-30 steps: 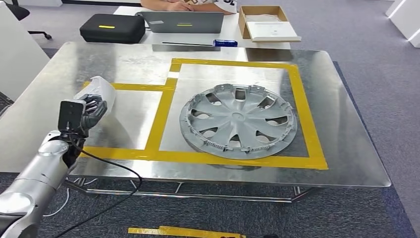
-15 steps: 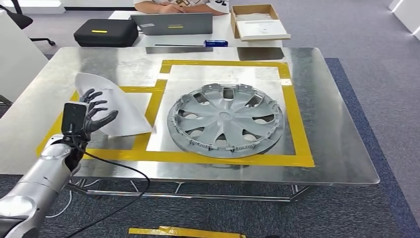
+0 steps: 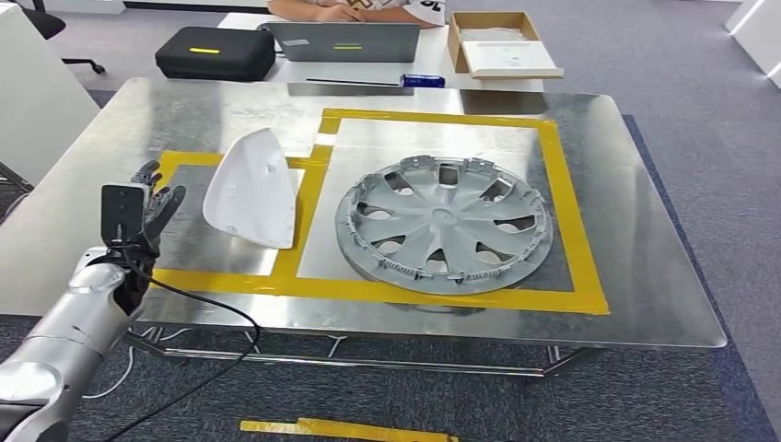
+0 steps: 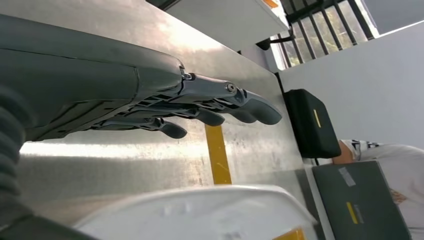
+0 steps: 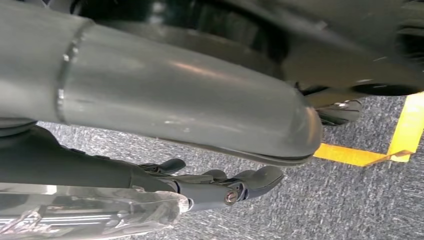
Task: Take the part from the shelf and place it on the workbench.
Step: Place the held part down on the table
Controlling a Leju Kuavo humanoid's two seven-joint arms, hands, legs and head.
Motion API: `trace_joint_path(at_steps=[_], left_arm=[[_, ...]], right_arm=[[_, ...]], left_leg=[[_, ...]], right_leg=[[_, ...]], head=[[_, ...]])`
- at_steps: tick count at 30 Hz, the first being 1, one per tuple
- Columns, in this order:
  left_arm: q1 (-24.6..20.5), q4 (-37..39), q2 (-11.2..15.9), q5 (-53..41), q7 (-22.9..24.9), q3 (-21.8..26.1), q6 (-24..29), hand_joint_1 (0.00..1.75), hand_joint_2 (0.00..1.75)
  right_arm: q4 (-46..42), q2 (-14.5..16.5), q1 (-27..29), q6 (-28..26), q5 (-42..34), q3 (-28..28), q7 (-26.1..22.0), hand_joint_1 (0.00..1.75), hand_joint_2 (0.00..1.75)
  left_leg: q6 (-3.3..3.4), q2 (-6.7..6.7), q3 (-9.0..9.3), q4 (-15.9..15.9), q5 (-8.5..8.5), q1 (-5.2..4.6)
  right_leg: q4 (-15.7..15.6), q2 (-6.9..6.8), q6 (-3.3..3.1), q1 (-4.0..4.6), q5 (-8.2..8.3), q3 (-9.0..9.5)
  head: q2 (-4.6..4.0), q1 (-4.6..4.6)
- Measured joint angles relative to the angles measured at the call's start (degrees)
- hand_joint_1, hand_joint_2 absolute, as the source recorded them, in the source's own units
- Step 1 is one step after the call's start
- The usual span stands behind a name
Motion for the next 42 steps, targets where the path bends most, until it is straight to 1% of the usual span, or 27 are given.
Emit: trace_joint_path(at_steps=[1, 2, 4, 6, 7, 9, 11, 13, 15, 16, 17, 18, 20, 21, 22, 25, 27, 30, 31, 32, 33, 36, 37, 38, 40, 41, 42], left_arm=[[0.00, -0.34, -0.01, 0.05, 0.22, 0.00, 0.45, 0.00, 0.00], [0.00, -0.73, -0.01, 0.09, 0.37, 0.00, 0.80, 0.00, 0.00], [-0.06, -1.55, -0.02, 0.24, 0.56, 0.00, 1.23, 0.00, 0.00], [-0.21, -2.29, -0.02, 0.68, 0.68, 0.07, 1.71, 0.00, 0.00], [-0.28, -2.65, -0.03, 0.99, 0.71, 0.15, 2.01, 0.00, 0.00], [-0.37, -3.77, -0.11, 1.63, 0.83, 0.31, 3.06, 0.00, 0.00], [-0.62, -5.46, -0.29, 1.68, 1.05, 0.34, 4.97, 0.00, 0.00], [-1.15, -7.40, -0.50, 0.90, 1.45, 0.25, 7.50, 0.00, 0.00], [-1.43, -9.49, -0.78, -0.04, 2.27, -0.07, 9.55, 0.00, 0.00], [-1.43, -10.44, -0.93, -0.34, 2.70, -0.26, 10.10, 0.00, 0.00], [-1.43, -11.27, -1.08, -0.53, 3.02, -0.43, 10.41, 0.00, 0.00], [-1.48, -12.02, -1.21, -0.63, 3.20, -0.56, 10.55, 0.00, 0.00], [-1.73, -13.34, -1.38, -0.74, 3.29, -0.81, 10.63, 0.00, 0.00], [-1.87, -13.93, -1.46, -0.66, 3.28, -0.93, 10.63, 0.00, 0.00], [-1.89, -14.41, -1.54, -0.53, 3.21, -1.05, 10.59, 0.00, 0.00], [-1.31, -16.33, -1.86, -0.82, 2.23, -1.71, 10.74, 0.00, 0.00], [-1.03, -18.25, -2.17, -2.59, 1.78, -2.70, 11.92, 0.00, 0.00], [-0.43, -21.29, -2.82, -5.10, 1.81, -4.37, 14.01, 0.00, 0.00], [-0.04, -22.41, -3.11, -5.78, 1.75, -4.98, 14.54, 0.00, 0.00], [0.36, -23.54, -3.44, -6.42, 1.64, -5.59, 15.02, 0.00, 0.00], [0.73, -24.69, -3.79, -6.99, 1.52, -6.23, 15.41, 0.00, 0.00], [1.42, -27.70, -4.71, -7.71, 1.38, -7.90, 15.89, 0.00, 0.00], [1.53, -28.59, -4.92, -7.82, 1.34, -8.43, 15.98, 0.00, 0.00], [1.64, -29.38, -5.12, -7.99, 1.28, -8.98, 16.09, 0.00, 0.00], [2.07, -30.69, -5.44, -8.43, 1.13, -10.10, 16.32, 0.00, 0.00], [2.34, -31.21, -5.54, -8.62, 1.08, -10.61, 16.39, 0.00, 0.00], [2.60, -31.64, -5.62, -8.79, 1.06, -11.11, 16.45, 0.00, 0.00]], right_arm=[[0.02, 0.00, 0.01, -0.02, -0.03, 0.00, 0.03, 0.00, 0.00], [0.03, 0.00, 0.00, -0.03, -0.05, 0.01, 0.05, 0.00, 0.00], [0.05, 0.00, -0.06, -0.07, -0.07, 0.04, 0.05, 0.00, 0.00], [0.09, 0.00, -0.13, -0.10, -0.08, 0.09, 0.06, 0.00, 0.00], [0.11, -0.01, -0.11, -0.13, -0.08, 0.10, 0.09, 0.00, 0.00], [0.14, -0.02, 0.01, -0.25, -0.16, 0.13, 0.20, 0.00, 0.00], [0.15, -0.02, 0.06, -0.40, -0.26, 0.15, 0.33, 0.00, 0.00], [0.15, -0.02, 0.00, -0.52, -0.34, 0.17, 0.39, 0.00, 0.00], [0.15, -0.02, 0.04, -0.59, -0.42, 0.17, 0.48, 0.00, 0.00], [0.15, -0.02, 0.08, -0.61, -0.45, 0.17, 0.52, 0.00, 0.00], [0.15, -0.02, 0.09, -0.62, -0.46, 0.17, 0.57, 0.00, 0.00], [0.15, -0.02, 0.07, -0.62, -0.46, 0.18, 0.59, 0.00, 0.00], [0.15, -0.01, 0.02, -0.62, -0.48, 0.19, 0.60, 0.00, 0.00], [0.15, 0.00, 0.01, -0.63, -0.48, 0.20, 0.63, 0.00, 0.00], [0.15, 0.00, 0.03, -0.65, -0.49, 0.20, 0.67, 0.00, 0.00], [0.15, -0.01, 0.36, -0.70, -0.54, 0.18, 0.80, 0.00, 0.00], [0.15, -0.02, 0.60, -0.65, -0.56, 0.18, 0.81, 0.00, 0.00], [0.14, -0.02, 0.74, -0.39, -0.55, 0.19, 0.84, 0.00, 0.00], [0.13, -0.02, 0.76, -0.29, -0.54, 0.19, 0.86, 0.00, 0.00], [0.13, -0.02, 0.77, -0.20, -0.54, 0.20, 0.88, 0.00, 0.00], [0.13, -0.03, 0.78, -0.14, -0.53, 0.20, 0.90, 0.00, 0.00], [0.12, -0.04, 0.61, 0.00, -0.51, 0.21, 0.90, 0.00, 0.00], [0.11, -0.04, 0.57, 0.07, -0.51, 0.21, 0.90, 0.00, 0.00], [0.11, -0.04, 0.57, 0.16, -0.51, 0.22, 0.91, 0.00, 0.00], [0.11, -0.04, 0.67, 0.27, -0.52, 0.22, 0.93, 0.00, 0.00], [0.11, -0.03, 0.68, 0.31, -0.52, 0.22, 0.94, 0.00, 0.00], [0.11, -0.03, 0.66, 0.33, -0.52, 0.22, 0.95, 0.00, 0.00]], left_leg=[[0.01, -0.02, 0.00, 0.01, -0.01, -0.01], [-0.02, -0.05, 0.04, 0.02, -0.03, -0.01], [-0.18, -0.13, 0.21, 0.03, -0.13, -0.01], [-0.63, -0.16, 0.21, 0.13, -0.26, -0.21], [-0.93, -0.16, 0.14, 0.16, -0.24, -0.27], [-1.60, -0.15, 0.02, 0.09, -0.11, -0.24], [-2.20, -0.09, -0.27, 0.86, -0.93, -0.11], [-2.61, -0.02, -2.29, 5.59, -3.95, -0.05], [-2.83, -0.01, -5.65, 13.11, -7.34, -0.05], [-2.86, -0.01, -6.70, 15.43, -7.82, -0.05], [-2.80, -0.01, -6.80, 15.68, -7.15, -0.05], [-2.66, -0.01, -5.80, 13.68, -5.48, -0.06], [-2.15, -0.01, -2.13, 6.36, -1.64, -0.18], [-1.88, -0.01, -0.62, 3.18, -0.60, -0.28], [-1.65, -0.03, 0.24, 1.25, -0.18, -0.39], [-0.93, -0.01, 0.37, 0.10, 0.02, -0.42], [-0.13, 0.10, 0.14, -0.29, 0.62, -0.10], [0.39, 0.15, -0.86, -0.36, 1.45, 0.00], [0.37, 0.16, -1.27, -0.35, 1.76, -0.01], [0.32, 0.15, -1.68, -0.34, 2.09, 0.00], [0.22, 0.14, -2.05, -0.33, 2.41, 0.00], [-0.48, 0.05, -2.92, -0.30, 3.42, -0.07], [-0.83, 0.05, -3.08, -0.31, 3.80, -0.12], [-1.19, 0.06, -3.20, -0.33, 4.20, -0.15], [-1.90, 0.05, -3.31, -0.49, 4.90, -0.09], [-2.20, 0.04, -3.57, -0.21, 4.33, -0.02], [-2.42, 0.03, -4.00, 0.75, 2.87, 0.03]], right_leg=[[1.54, 0.00, 0.05, -0.02, -0.06, -0.81], [0.81, 0.00, 0.01, -0.03, 0.99, -0.54], [-6.36, -0.01, -0.30, -0.03, 4.95, 2.88], [-12.91, 0.04, -0.72, 0.06, 7.03, 6.34], [-14.23, 0.10, -0.90, 0.14, 7.11, 7.05], [-14.64, 0.21, -1.43, 0.23, 7.07, 7.27], [-15.05, 0.20, -2.18, 0.11, 7.38, 7.45], [-15.35, 0.15, -2.71, -0.02, 7.59, 7.62], [-15.32, 0.11, -2.88, 0.06, 7.60, 7.63], [-15.29, 0.12, -2.89, 0.10, 7.60, 7.63], [-15.24, 0.15, -2.90, 0.13, 7.60, 7.64], [-15.18, 0.20, -2.89, 0.16, 7.60, 7.67], [-14.98, 0.31, -2.76, 0.31, 7.54, 7.71], [-14.83, 0.37, -2.61, 0.41, 7.54, 7.59], [-14.70, 0.40, -2.39, 0.49, 7.59, 7.42], [-14.61, 0.42, -1.61, 0.49, 7.68, 6.92], [-12.59, 0.36, -0.96, 0.43, 5.52, 6.03], [-2.75, 0.27, -0.06, -0.02, -0.91, 2.72], [-0.32, 0.25, 0.16, -0.14, -1.97, 2.15], [0.21, 0.24, 0.31, -0.22, -1.94, 2.50], [-1.54, 0.22, 0.37, -0.30, -0.92, 4.00], [-13.05, 0.27, 0.11, -0.38, 2.70, 11.50], [-15.35, 0.35, -0.04, -0.31, 3.17, 12.89], [-16.21, 0.44, -0.18, -0.20, 3.25, 13.28], [-16.21, 0.49, -0.81, -0.13, 3.94, 12.67], [-16.27, 0.39, -1.34, -0.18, 4.37, 12.30], [-16.38, 0.26, -1.94, -0.26, 4.92, 11.89]], head=[[0.00, 0.01], [0.00, 0.02], [0.00, 0.04], [0.00, -0.01], [0.00, -0.04], [0.00, -0.09], [0.00, -0.16], [0.00, -0.34], [0.00, -0.41], [0.00, -0.41], [0.00, -0.41], [0.00, -0.41], [0.00, -0.39], [0.00, -0.38], [0.00, -0.36], [0.00, -0.35], [0.00, -0.15], [0.00, 0.15], [0.00, 0.13], [0.00, 0.14], [0.00, 0.15], [0.00, 0.09], [0.00, 0.06], [0.00, 0.03], [0.00, 0.03], [0.00, -0.03], [0.00, -0.08]])
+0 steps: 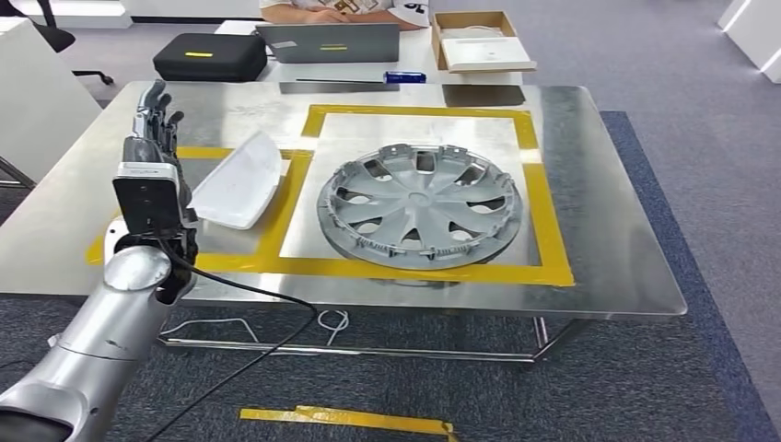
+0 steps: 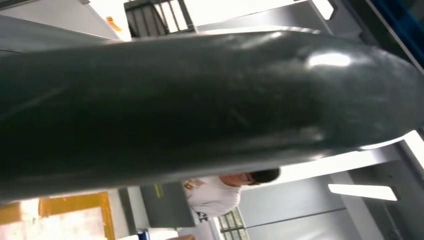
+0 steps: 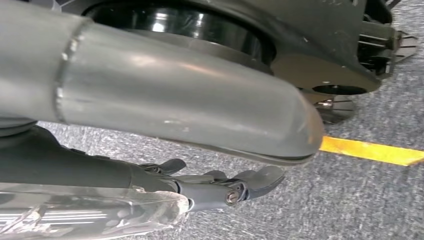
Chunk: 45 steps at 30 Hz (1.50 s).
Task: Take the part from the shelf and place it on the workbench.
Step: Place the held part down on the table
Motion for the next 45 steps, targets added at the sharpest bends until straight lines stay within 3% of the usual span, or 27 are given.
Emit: trace_joint_path(at_steps=[3, 4, 5, 6, 8, 10, 11, 14, 16, 18, 19, 20, 22, 24, 26, 27, 29, 30, 32, 34, 35, 37, 39, 41, 42, 44, 45], left_arm=[[0.67, -0.83, -0.19, -0.68, -0.03, -1.39, 0.28, 0.00, 0.00], [0.95, -0.97, -0.21, -0.82, -0.03, -1.78, 0.34, 0.00, 0.00], [1.23, -1.04, -0.28, -0.86, -0.03, -2.12, 0.38, 0.00, 0.00], [1.50, -1.09, -0.38, -0.81, -0.02, -2.43, 0.38, 0.00, 0.00], [1.85, -1.33, -0.64, -0.53, -0.02, -3.11, 0.27, 0.00, 0.00], [1.98, -1.79, -0.96, -0.21, -0.01, -3.81, 0.08, 0.00, 0.00], [2.07, -1.98, -1.13, -0.11, -0.01, -4.15, -0.01, 0.00, 0.00], [2.95, -2.20, -1.61, 0.36, 0.00, -5.16, -0.09, 0.00, 0.00], [3.56, -2.28, -2.08, 0.96, -0.01, -5.84, -0.16, 0.00, 0.00], [4.12, -2.39, -2.51, 1.34, -0.02, -6.48, -0.23, 0.00, 0.00], [4.47, -2.43, -2.63, 1.44, -0.02, -6.70, -0.24, 0.00, 0.00], [4.78, -2.44, -2.67, 1.50, -0.02, -6.88, -0.25, 0.00, 0.00], [5.20, -2.44, -2.71, 1.58, -0.02, -7.24, -0.25, 0.00, 0.00], [5.32, -2.61, -2.75, 1.61, -0.02, -7.47, -0.25, 0.00, 0.00], [5.41, -2.98, -2.82, 1.65, -0.11, -7.60, -0.25, 0.00, 0.00], [5.53, -3.15, -2.86, 1.69, -0.19, -7.71, -0.26, 0.00, 0.00], [6.06, -3.36, -2.89, 1.73, -0.40, -8.07, -0.27, 0.00, 0.00], [6.46, -3.48, -2.89, 1.67, -0.53, -8.30, -0.24, 0.00, 0.00], [7.24, -3.78, -2.86, 1.40, -0.80, -8.72, -0.04, 0.00, 0.00], [8.04, -4.01, -2.85, 1.18, -0.94, -9.08, 0.14, 0.00, 0.00], [8.55, -4.08, -2.85, 1.15, -0.96, -9.26, 0.18, 0.00, 0.00], [9.62, -4.23, -2.82, 1.15, -0.98, -9.73, 0.21, 0.00, 0.00], [10.29, -4.53, -2.80, 1.22, -1.01, -10.34, 0.22, 0.00, 0.00], [10.67, -4.99, -2.90, 1.59, -1.05, -10.84, 0.20, 0.00, 0.00], [10.97, -5.15, -2.96, 1.88, -1.08, -11.05, 0.19, 0.00, 0.00], [11.94, -5.23, -3.09, 2.36, -1.17, -11.55, 0.19, 0.00, 0.00], [12.45, -5.23, -3.17, 2.58, -1.23, -11.84, 0.19, 0.00, 0.00]], right_arm=[[0.00, 0.01, -0.06, 0.07, -0.02, 0.00, 0.02, 0.00, 0.00], [0.00, 0.01, -0.05, 0.09, -0.02, 0.00, 0.03, 0.00, 0.00], [0.00, 0.01, -0.04, 0.10, -0.03, 0.00, 0.04, 0.00, 0.00], [0.00, 0.01, -0.04, 0.11, -0.04, 0.00, 0.04, 0.00, 0.00], [0.00, 0.01, -0.05, 0.14, -0.07, 0.00, 0.06, 0.00, 0.00], [0.00, 0.01, -0.11, 0.20, -0.08, 0.00, 0.08, 0.00, 0.00], [0.00, 0.01, -0.14, 0.24, -0.09, 0.00, 0.09, 0.00, 0.00], [0.00, -0.02, -0.15, 0.31, -0.23, 0.00, 0.13, 0.00, 0.00], [0.00, -0.05, -0.11, 0.34, -0.38, 0.00, 0.14, 0.00, 0.00], [0.00, -0.08, -0.12, 0.36, -0.46, 0.00, 0.15, 0.00, 0.00], [0.00, -0.09, -0.13, 0.36, -0.48, 0.00, 0.15, 0.00, 0.00], [0.00, -0.10, -0.13, 0.36, -0.50, 0.00, 0.15, 0.00, 0.00], [0.00, -0.16, -0.14, 0.36, -0.51, 0.00, 0.15, 0.00, 0.00], [0.00, -0.24, -0.29, 0.36, -0.52, 0.00, 0.15, 0.00, 0.00], [0.00, -0.27, -0.53, 0.38, -0.54, 0.00, 0.14, 0.00, 0.00], [0.00, -0.27, -0.59, 0.39, -0.55, 0.00, 0.14, 0.00, 0.00], [0.01, -0.29, -0.51, 0.41, -0.57, -0.01, 0.15, 0.00, 0.00], [0.01, -0.30, -0.47, 0.43, -0.60, -0.02, 0.16, 0.00, 0.00], [0.02, -0.30, -0.46, 0.48, -0.66, -0.02, 0.17, 0.00, 0.00], [0.02, -0.30, -0.46, 0.48, -0.71, -0.02, 0.17, 0.00, 0.00], [0.02, -0.30, -0.44, 0.48, -0.73, -0.02, 0.17, 0.00, 0.00], [0.02, -0.30, -0.39, 0.44, -0.75, -0.02, 0.17, 0.00, 0.00], [0.02, -0.30, -0.38, 0.36, -0.80, -0.02, 0.17, 0.00, 0.00], [0.02, -0.30, -0.41, 0.25, -0.88, -0.02, 0.14, 0.00, 0.00], [0.02, -0.30, -0.40, 0.20, -0.92, -0.02, 0.12, 0.00, 0.00], [0.02, -0.31, -0.24, 0.09, -1.01, -0.02, 0.11, 0.00, 0.00], [0.02, -0.31, -0.13, 0.04, -1.05, -0.02, 0.11, 0.00, 0.00]], left_leg=[[-0.41, 0.00, -2.22, 9.15, -8.35, 0.06], [-0.49, 0.00, -2.59, 12.46, -9.94, 0.06], [-0.47, 0.00, -2.37, 14.35, -10.08, 0.05], [-0.37, 0.00, -1.39, 14.59, -9.11, 0.03], [0.29, 0.00, 3.31, 9.44, -6.39, -0.16], [1.13, 0.02, 8.74, 1.64, -6.22, -0.51], [1.44, 0.02, 10.20, -0.78, -6.75, -0.69], [2.25, 0.18, 10.19, -2.65, -6.24, -0.78], [2.98, 0.43, 9.01, -3.07, -4.79, -0.49], [3.30, 0.51, 7.37, -3.02, -3.39, -0.44], [3.25, 0.54, 6.47, -2.96, -2.71, -0.45], [3.18, 0.58, 5.62, -2.89, -2.07, -0.45], [2.89, 0.66, 3.88, -2.70, -0.82, -0.41], [2.39, 0.61, 2.37, -2.40, 0.34, -0.46], [1.77, 0.58, 1.53, -2.16, 1.47, -0.64], [1.46, 0.59, 1.37, -2.20, 1.98, -0.69], [0.81, 0.59, 1.16, -2.26, 2.46, -0.52], [0.49, 0.55, 0.84, -1.70, 1.37, -0.41], [-0.01, 0.47, -0.60, 2.67, -3.93, -0.28], [-0.23, 0.43, -2.24, 10.26, -9.42, -0.28], [-0.23, 0.41, -2.47, 13.22, -10.34, -0.29], [0.06, 0.38, -0.53, 14.09, -8.49, -0.32], [0.72, 0.36, 4.95, 7.93, -6.23, -0.50], [1.41, 0.31, 10.37, 0.30, -6.86, -0.79], [1.68, 0.29, 11.73, -1.89, -7.37, -0.95], [2.20, 0.35, 11.49, -2.96, -6.87, -0.97], [2.57, 0.44, 11.01, -3.09, -6.24, -0.88]], right_leg=[[-0.03, -0.34, -1.05, 0.07, 1.84, -1.91], [0.03, -0.38, -1.12, 0.18, 2.45, -2.73], [0.12, -0.39, -1.12, 0.29, 3.00, -3.52], [0.23, -0.39, -1.07, 0.39, 3.50, -4.31], [0.57, -0.40, -0.88, 0.59, 4.41, -5.70], [1.05, -0.44, -0.48, 0.84, 5.18, -6.69], [1.15, -0.50, -0.20, 0.85, 5.60, -6.98], [1.17, -0.48, 0.79, 0.74, 6.39, -7.59], [3.92, -0.30, 1.47, 0.63, 3.06, -9.05], [10.86, -0.30, 2.06, 0.35, -2.59, -11.25], [14.45, -0.32, 2.32, 0.23, -4.29, -11.92], [16.87, -0.34, 2.52, 0.14, -4.82, -12.02], [15.67, -0.38, 2.74, -0.07, -2.50, -9.19], [7.54, -0.36, 2.78, -0.29, -0.50, -2.63], [0.57, -0.19, 2.41, -0.28, -1.08, 2.03], [-0.72, -0.10, 2.12, -0.15, -1.46, 2.63], [-0.94, -0.19, 1.07, -0.05, -0.88, 1.69], [-0.91, -0.31, 0.43, -0.05, -0.37, 1.24], [-0.97, -0.56, -0.64, -0.10, 0.97, 0.17], [-0.85, -0.62, -0.94, 0.04, 2.36, -1.27], [-0.72, -0.63, -0.96, 0.13, 3.02, -2.23], [-0.28, -0.63, -0.83, 0.30, 4.14, -4.20], [0.33, -0.62, -0.55, 0.48, 5.07, -5.90], [0.87, -0.61, -0.12, 0.66, 5.94, -6.87], [0.90, -0.62, 0.17, 0.69, 6.46, -7.11], [0.69, -0.57, 0.82, 0.62, 7.38, -7.46], [0.99, -0.51, 1.19, 0.59, 6.76, -7.88]], head=[[0.00, -0.12], [0.00, -0.11], [0.00, -0.11], [0.00, -0.12], [0.00, -0.13], [0.00, -0.09], [0.00, -0.08], [0.00, -0.08], [0.00, 0.00], [0.00, 0.12], [0.00, 0.14], [0.00, 0.13], [0.00, 0.14], [0.00, 0.16], [0.00, 0.06], [0.00, 0.00], [0.00, -0.04], [0.00, -0.10], [0.00, -0.30], [0.00, -0.45], [0.00, -0.45], [0.00, -0.47], [0.00, -0.48], [0.00, -0.43], [0.00, -0.44], [0.00, -0.46], [0.00, -0.44]])
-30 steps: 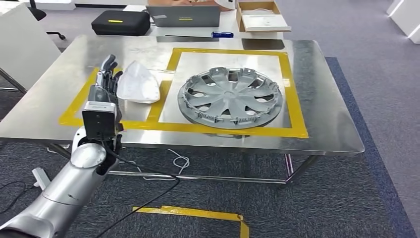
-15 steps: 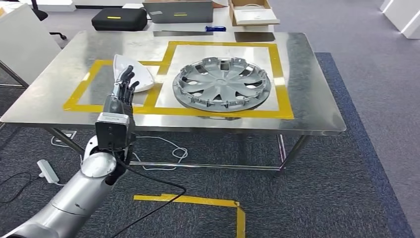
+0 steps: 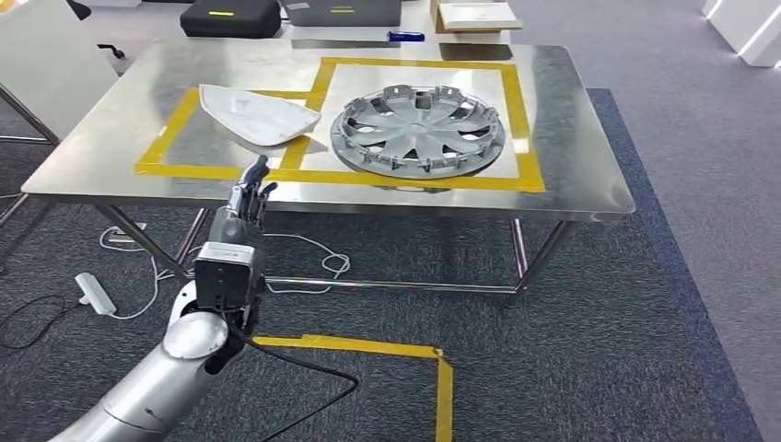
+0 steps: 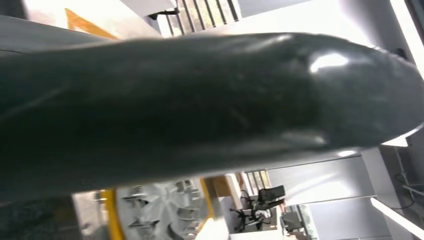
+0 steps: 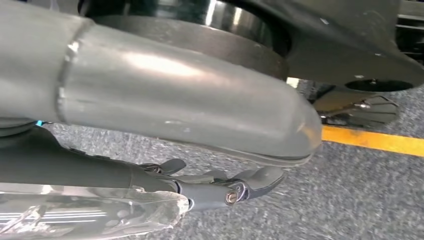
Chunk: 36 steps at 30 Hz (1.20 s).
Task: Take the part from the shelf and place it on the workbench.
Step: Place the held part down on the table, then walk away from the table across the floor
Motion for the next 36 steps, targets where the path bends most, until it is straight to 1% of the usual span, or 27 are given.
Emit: trace_joint_path(at_steps=[1, 2, 4, 5, 6, 7, 9, 11, 12, 13, 15, 16, 17, 19, 20, 21, 22, 23, 24, 25, 26, 28, 30, 31, 33, 35, 36], left_arm=[[0.43, 0.00, -0.10, 0.15, -0.06, -0.26, 0.00, 0.00, 0.00], [0.76, 0.00, -0.22, 0.25, -0.11, -0.46, 0.00, 0.00, 0.00], [1.29, 0.00, -0.34, 0.34, -0.18, -0.73, 0.01, 0.00, 0.00], [1.56, 0.00, -0.36, 0.35, -0.19, -0.84, 0.02, 0.00, 0.00], [1.80, 0.00, -0.36, 0.37, -0.19, -0.93, 0.03, 0.00, 0.00], [1.99, 0.00, -0.36, 0.39, -0.20, -1.04, 0.05, 0.00, 0.00], [2.24, 0.00, -0.40, 0.37, -0.34, -1.27, 0.13, 0.00, 0.00], [2.39, 0.00, -0.47, 0.09, -0.77, -1.42, 0.51, 0.00, 0.00], [2.45, 0.00, -0.51, -0.10, -1.00, -1.46, 0.74, 0.00, 0.00], [2.52, 0.00, -0.54, -0.29, -1.19, -1.50, 0.95, 0.00, 0.00], [2.69, 0.00, -0.56, -0.50, -1.38, -1.57, 1.13, 0.00, 0.00], [2.76, 0.00, -0.56, -0.57, -1.44, -1.61, 1.17, 0.00, 0.00], [2.81, 0.00, -0.53, -0.62, -1.48, -1.62, 1.22, 0.00, 0.00], [2.93, 0.00, -0.46, -0.66, -1.51, -1.67, 1.31, 0.00, 0.00], [3.02, 0.00, -0.42, -0.66, -1.52, -1.69, 1.36, 0.00, 0.00], [3.11, 0.00, -0.36, -0.66, -1.52, -1.72, 1.37, 0.00, 0.00], [3.18, 0.00, -0.30, -0.66, -1.52, -1.74, 1.37, 0.00, 0.00], [3.21, 0.00, -0.25, -0.67, -1.52, -1.76, 1.38, 0.00, 0.00], [3.23, 0.00, -0.21, -0.68, -1.52, -1.79, 1.38, 0.00, 0.00], [3.20, 0.00, -0.20, -0.71, -1.52, -1.80, 1.37, 0.00, 0.00], [3.17, -0.04, -0.19, -0.75, -1.51, -1.84, 1.33, 0.00, 0.00], [3.18, -0.14, -0.15, -0.85, -1.49, -1.91, 1.09, 0.00, 0.00], [3.31, -0.20, -0.05, -0.90, -1.37, -2.07, 0.78, 0.00, 0.00], [3.36, -0.20, 0.00, -0.93, -1.24, -2.20, 0.65, 0.00, 0.00], [3.37, -0.23, 0.03, -1.01, -1.04, -2.51, 0.53, 0.00, 0.00], [3.41, -0.25, 0.03, -1.07, -0.91, -2.79, 0.43, 0.00, 0.00], [3.43, -0.25, 0.04, -1.08, -0.87, -2.90, 0.32, 0.00, 0.00]], right_arm=[[0.00, -0.01, 0.11, -0.04, -0.03, 0.00, 0.00, 0.00, 0.00], [0.00, -0.02, 0.18, -0.07, -0.03, -0.01, 0.00, 0.00, 0.00], [0.00, -0.03, 0.22, -0.08, -0.03, -0.02, 0.00, 0.00, 0.00], [0.00, -0.03, 0.22, -0.08, -0.04, -0.02, 0.00, 0.00, 0.00], [0.00, -0.03, 0.22, -0.08, -0.04, -0.02, 0.00, 0.00, 0.00], [0.00, -0.04, 0.24, -0.09, -0.05, -0.02, 0.00, 0.00, 0.00], [-0.01, -0.09, 0.21, -0.11, -0.07, -0.02, 0.00, 0.00, 0.00], [-0.03, -0.19, 0.10, -0.18, -0.08, -0.02, -0.03, 0.00, 0.00], [-0.03, -0.24, 0.07, -0.24, -0.08, -0.02, -0.05, 0.00, 0.00], [-0.03, -0.26, 0.07, -0.32, -0.08, -0.02, -0.08, 0.00, 0.00], [-0.01, -0.27, 0.21, -0.44, -0.08, -0.03, -0.09, 0.00, 0.00], [-0.01, -0.27, 0.24, -0.49, -0.09, -0.04, -0.10, 0.00, 0.00], [0.00, -0.27, 0.25, -0.51, -0.10, -0.04, -0.13, 0.00, 0.00], [0.00, -0.27, 0.22, -0.51, -0.11, -0.03, -0.24, 0.00, 0.00], [0.00, -0.27, 0.23, -0.51, -0.10, -0.03, -0.28, 0.00, 0.00], [0.00, -0.27, 0.24, -0.50, -0.10, -0.03, -0.31, 0.00, 0.00], [0.00, -0.27, 0.25, -0.51, -0.10, -0.03, -0.33, 0.00, 0.00], [0.00, -0.27, 0.25, -0.52, -0.10, -0.03, -0.34, 0.00, 0.00], [0.00, -0.27, 0.24, -0.53, -0.10, -0.03, -0.34, 0.00, 0.00], [0.00, -0.30, 0.23, -0.56, -0.10, -0.03, -0.35, 0.00, 0.00], [0.00, -0.33, 0.20, -0.60, -0.10, -0.03, -0.38, 0.00, 0.00], [0.00, -0.39, 0.18, -0.72, -0.11, -0.03, -0.45, 0.00, 0.00], [0.00, -0.40, 0.27, -0.85, -0.15, -0.02, -0.51, 0.00, 0.00], [0.00, -0.40, 0.31, -0.89, -0.17, -0.02, -0.51, 0.00, 0.00], [0.00, -0.40, 0.36, -0.95, -0.22, -0.03, -0.52, 0.00, 0.00], [0.00, -0.40, 0.33, -0.95, -0.28, -0.03, -0.57, 0.00, 0.00], [0.00, -0.40, 0.32, -0.95, -0.32, -0.03, -0.61, 0.00, 0.00]], left_leg=[[0.36, 0.09, -0.62, -0.13, 0.67, 0.10], [0.67, 0.18, -1.37, -0.19, 1.35, 0.17], [0.99, 0.20, -3.14, -0.13, 2.69, 0.01], [1.04, 0.21, -4.09, -0.07, 3.40, -0.09], [1.03, 0.22, -5.04, -0.02, 4.10, -0.18], [1.00, 0.22, -5.94, 0.02, 4.75, -0.28], [0.89, 0.18, -7.41, 0.07, 5.96, -0.47], [0.56, 0.18, -8.24, 0.10, 7.08, -0.59], [0.31, 0.23, -8.50, 0.03, 7.69, -0.53], [0.02, 0.27, -8.68, -0.13, 8.32, -0.46], [-0.59, 0.17, -9.10, -0.49, 8.72, -0.36], [-0.90, 0.03, -9.46, 0.07, 7.66, -0.36], [-1.22, -0.11, -10.07, 1.91, 5.48, -0.32], [-1.83, -0.23, -11.71, 8.80, -0.24, 0.06], [-2.14, -0.23, -12.35, 12.59, -2.20, 0.28], [-2.44, -0.22, -12.50, 15.15, -2.78, 0.51], [-2.77, -0.22, -11.89, 16.06, -2.10, 0.76], [-3.13, -0.21, -10.47, 14.99, -0.58, 1.06], [-3.57, -0.20, -8.33, 12.28, 0.97, 1.44], [-4.10, -0.24, -6.09, 9.15, 1.73, 1.64], [-4.20, -0.35, -4.29, 6.26, 1.72, 1.74], [-3.80, -0.60, -3.00, 3.53, 0.56, 1.56], [-2.75, -0.61, -3.63, 3.28, 0.46, 1.52], [-2.18, -0.54, -4.09, 3.31, 0.72, 1.50], [-0.96, -0.38, -5.18, 3.29, 1.61, 1.36], [-0.10, -0.32, -6.43, 3.30, 2.64, 0.86], [0.15, -0.30, -7.10, 3.32, 3.20, 0.55]], right_leg=[[1.18, 0.07, 0.35, -0.02, -1.65, -0.62], [3.67, 0.12, 0.66, -0.09, -4.36, -1.50], [11.05, 0.11, 1.12, -0.19, -9.86, -3.28], [14.38, 0.11, 1.23, -0.21, -11.09, -3.69], [16.07, 0.10, 1.24, -0.21, -10.74, -3.32], [15.90, 0.10, 1.13, -0.20, -9.34, -2.05], [9.74, 0.14, 0.42, -0.04, -6.45, 3.38], [0.51, 0.11, -0.46, 0.30, -6.91, 9.77], [-2.55, 0.11, -0.74, 0.51, -7.59, 11.67], [-4.09, 0.11, -0.88, 0.68, -7.80, 12.41], [-4.93, -0.01, -1.24, 0.58, -6.56, 11.85], [-5.28, -0.13, -1.59, 0.41, -5.76, 11.46], [-5.55, -0.26, -1.93, 0.19, -5.00, 10.90], [-5.26, -0.38, -2.29, 0.01, -3.96, 9.52], [-4.92, -0.44, -2.21, -0.08, -3.58, 8.66], [-4.50, -0.49, -2.02, -0.22, -3.27, 7.80], [-3.92, -0.53, -1.78, -0.43, -3.03, 6.87], [-3.22, -0.56, -1.56, -0.69, -2.87, 5.95], [-2.41, -0.56, -1.25, -0.96, -2.81, 5.08], [-1.62, -0.54, -0.91, -1.08, -2.81, 4.22], [-0.82, -0.47, -0.52, -1.09, -2.74, 3.43], [0.26, -0.31, 0.30, -0.96, -2.35, 2.22], [0.74, -0.23, 0.93, -1.08, -2.04, 1.40], [1.39, -0.22, 1.18, -1.16, -2.92, 0.85], [5.71, -0.18, 1.48, -1.27, -7.38, -0.74], [13.20, -0.16, 1.51, -1.23, -12.38, -2.57], [16.18, -0.15, 1.34, -1.13, -13.36, -2.92]], head=[[0.00, 0.11], [0.00, 0.21], [0.00, 0.37], [0.00, 0.37], [0.00, 0.36], [0.00, 0.37], [0.00, 0.35], [0.00, 0.31], [0.00, 0.28], [0.00, 0.31], [0.00, 0.37], [0.00, 0.36], [0.00, 0.26], [0.00, 0.10], [0.00, 0.06], [0.00, 0.07], [0.00, 0.06], [0.00, 0.06], [0.00, 0.05], [0.00, 0.01], [0.00, -0.09], [0.00, -0.20], [0.00, -0.16], [0.00, -0.10], [0.00, 0.09], [0.00, 0.26], [0.00, 0.29]])
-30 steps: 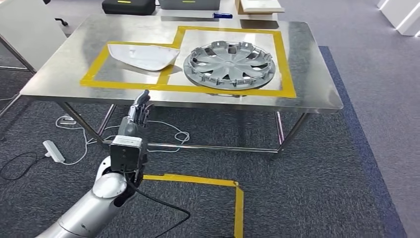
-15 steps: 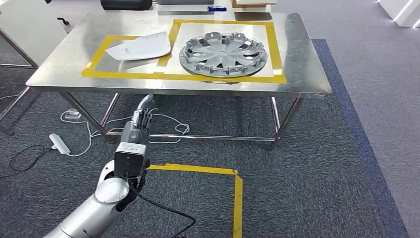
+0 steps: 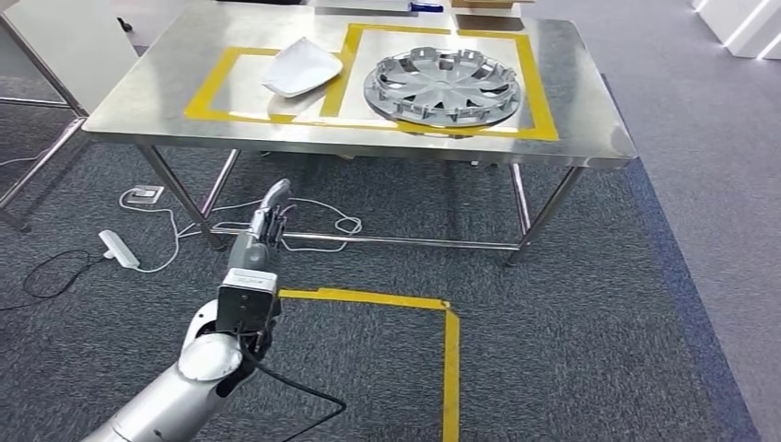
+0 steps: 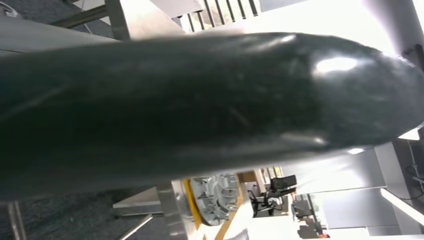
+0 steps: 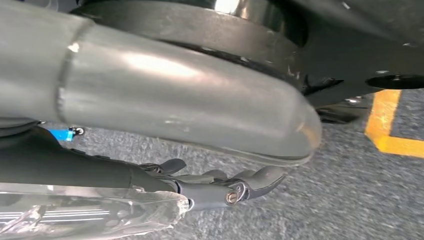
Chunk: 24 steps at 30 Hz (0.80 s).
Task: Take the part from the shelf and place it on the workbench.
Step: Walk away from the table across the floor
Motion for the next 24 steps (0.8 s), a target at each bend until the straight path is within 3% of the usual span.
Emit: trace_joint_path(at_steps=[1, 2, 4, 5, 6, 8, 10, 11, 14, 15, 16, 17, 19, 21, 22, 23, 24], left_arm=[[0.02, -0.01, 0.01, 0.00, 0.03, -0.11, -0.17, 0.00, 0.00], [0.03, -0.03, 0.02, 0.00, 0.06, -0.23, -0.39, 0.00, 0.00], [0.02, -0.21, 0.01, 0.00, 0.13, -0.47, -0.72, 0.00, 0.00], [0.00, -0.37, 0.00, 0.00, 0.15, -0.60, -0.79, 0.00, 0.00], [-0.02, -0.53, 0.00, 0.00, 0.18, -0.72, -0.82, 0.00, 0.00], [-0.05, -0.71, -0.01, 0.00, 0.22, -1.03, -0.89, 0.00, 0.00], [0.07, -0.73, 0.05, 0.00, 0.31, -1.33, -1.06, 0.00, 0.00], [0.14, -0.73, 0.11, 0.00, 0.36, -1.44, -1.15, 0.00, 0.00], [0.24, -0.73, 0.30, 0.00, 0.47, -1.62, -1.29, 0.00, 0.00], [0.28, -0.73, 0.35, 0.01, 0.51, -1.68, -1.32, 0.00, 0.00], [0.32, -0.73, 0.40, 0.01, 0.54, -1.73, -1.37, 0.00, 0.00], [0.34, -0.73, 0.46, 0.02, 0.56, -1.78, -1.40, 0.00, 0.00], [0.35, -0.74, 0.53, 0.61, 0.81, -1.85, -1.89, 0.00, 0.00], [0.40, -0.83, 0.40, 3.23, 1.79, -1.92, -3.58, 0.00, 0.00], [0.45, -0.90, 0.32, 5.04, 2.45, -1.95, -4.68, 0.00, 0.00], [0.54, -0.96, 0.26, 6.78, 3.17, -1.99, -5.77, 0.00, 0.00], [0.63, -0.99, 0.26, 7.99, 3.70, -2.07, -6.53, 0.00, 0.00]], right_arm=[[0.00, 0.00, -0.01, 0.00, -0.04, 0.01, -0.05, 0.00, 0.00], [0.00, 0.00, -0.02, 0.00, -0.07, 0.01, -0.11, 0.00, 0.00], [-0.01, -0.02, -0.16, 0.00, -0.11, 0.00, -0.20, 0.00, 0.00], [-0.02, -0.08, -0.29, 0.00, -0.14, 0.00, -0.23, 0.00, 0.00], [-0.02, -0.14, -0.46, 0.01, -0.18, 0.00, -0.27, 0.00, 0.00], [-0.02, -0.23, -0.63, 0.01, -0.22, 0.01, -0.33, 0.00, 0.00], [0.01, -0.22, -0.57, 0.01, -0.25, -0.01, -0.35, 0.00, 0.00], [0.02, -0.22, -0.57, 0.01, -0.27, -0.02, -0.35, 0.00, 0.00], [0.02, -0.22, -0.60, 0.02, -0.37, -0.04, -0.37, 0.00, 0.00], [0.02, -0.22, -0.59, 0.03, -0.37, -0.05, -0.38, 0.00, 0.00], [0.02, -0.22, -0.58, 0.05, -0.37, -0.05, -0.38, 0.00, 0.00], [0.02, -0.22, -0.57, 0.05, -0.38, -0.05, -0.37, 0.00, 0.00], [0.02, -0.22, -0.58, 0.04, -0.44, -0.06, -0.38, 0.00, 0.00], [0.02, -0.22, -0.61, 0.04, -0.69, -0.07, -0.42, 0.00, 0.00], [0.02, -0.22, -0.61, 0.04, -0.87, -0.08, -0.47, 0.00, 0.00], [0.02, -0.22, -0.60, 0.03, -1.06, -0.08, -0.51, 0.00, 0.00], [0.02, -0.22, -0.54, 0.03, -1.23, -0.08, -0.55, 0.00, 0.00]], left_leg=[[0.19, 0.01, -0.67, 0.01, 0.57, -0.33], [0.32, 0.00, -1.33, 0.02, 1.15, -0.67], [0.51, -0.13, -2.55, 0.01, 2.35, -1.25], [0.49, -0.19, -3.02, 0.01, 2.91, -1.52], [0.37, -0.18, -3.36, -0.06, 3.53, -1.62], [-0.13, -0.08, -3.63, -0.40, 4.73, -1.48], [-0.75, -0.09, -3.90, -0.62, 5.02, -1.28], [-1.07, -0.14, -4.22, 0.11, 3.49, -1.26], [-2.06, -0.18, -5.53, 7.92, -5.50, -0.82], [-2.38, -0.17, -5.72, 11.23, -7.06, -0.62], [-2.65, -0.16, -5.53, 13.70, -7.06, -0.46], [-2.88, -0.16, -4.76, 14.74, -5.72, -0.31], [-3.17, -0.14, -0.88, 11.57, -2.32, -0.01], [-2.91, -0.17, 4.80, 3.89, -3.48, 0.03], [-2.50, -0.18, 6.49, 1.13, -4.75, -0.05], [-1.93, -0.19, 7.52, -0.83, -5.79, -0.22], [-1.24, -0.17, 7.34, -1.17, -5.65, -0.30]], right_leg=[[1.39, 0.01, -0.33, 0.17, 0.31, 0.39], [1.00, 0.03, -0.85, 0.43, 1.63, 1.61], [-5.41, 0.16, -2.63, 1.35, 4.39, 6.87], [-9.92, 0.19, -3.59, 1.80, 4.53, 10.08], [-13.77, 0.24, -4.07, 2.18, 4.20, 12.61], [-17.43, 0.27, -4.17, 2.56, 3.62, 14.36], [-18.18, 0.14, -4.09, 2.38, 5.08, 13.57], [-18.48, 0.00, -4.23, 2.20, 5.95, 13.03], [-18.61, -0.27, -4.51, 1.97, 8.48, 10.77], [-18.46, -0.32, -4.40, 1.95, 9.28, 9.84], [-18.20, -0.39, -4.27, 1.91, 10.04, 8.73], [-17.80, -0.46, -4.10, 1.85, 10.72, 7.45], [-16.71, -0.55, -3.70, 1.68, 11.67, 4.95], [-15.48, -0.48, -3.13, 1.75, 12.32, 3.18], [-15.13, -0.44, -2.85, 1.81, 12.68, 2.80], [-14.97, -0.41, -2.53, 1.82, 13.11, 2.55], [-15.03, -0.42, -2.24, 1.74, 13.58, 2.48]], head=[[0.00, 0.00], [0.00, 0.00], [0.00, -0.02], [0.00, -0.07], [0.00, -0.10], [0.00, -0.04], [0.00, 0.04], [0.00, -0.06], [0.00, -0.48], [0.00, -0.51], [0.00, -0.50], [0.00, -0.53], [0.00, -0.55], [0.00, -0.52], [0.00, -0.46], [0.00, -0.42], [0.00, -0.36]])
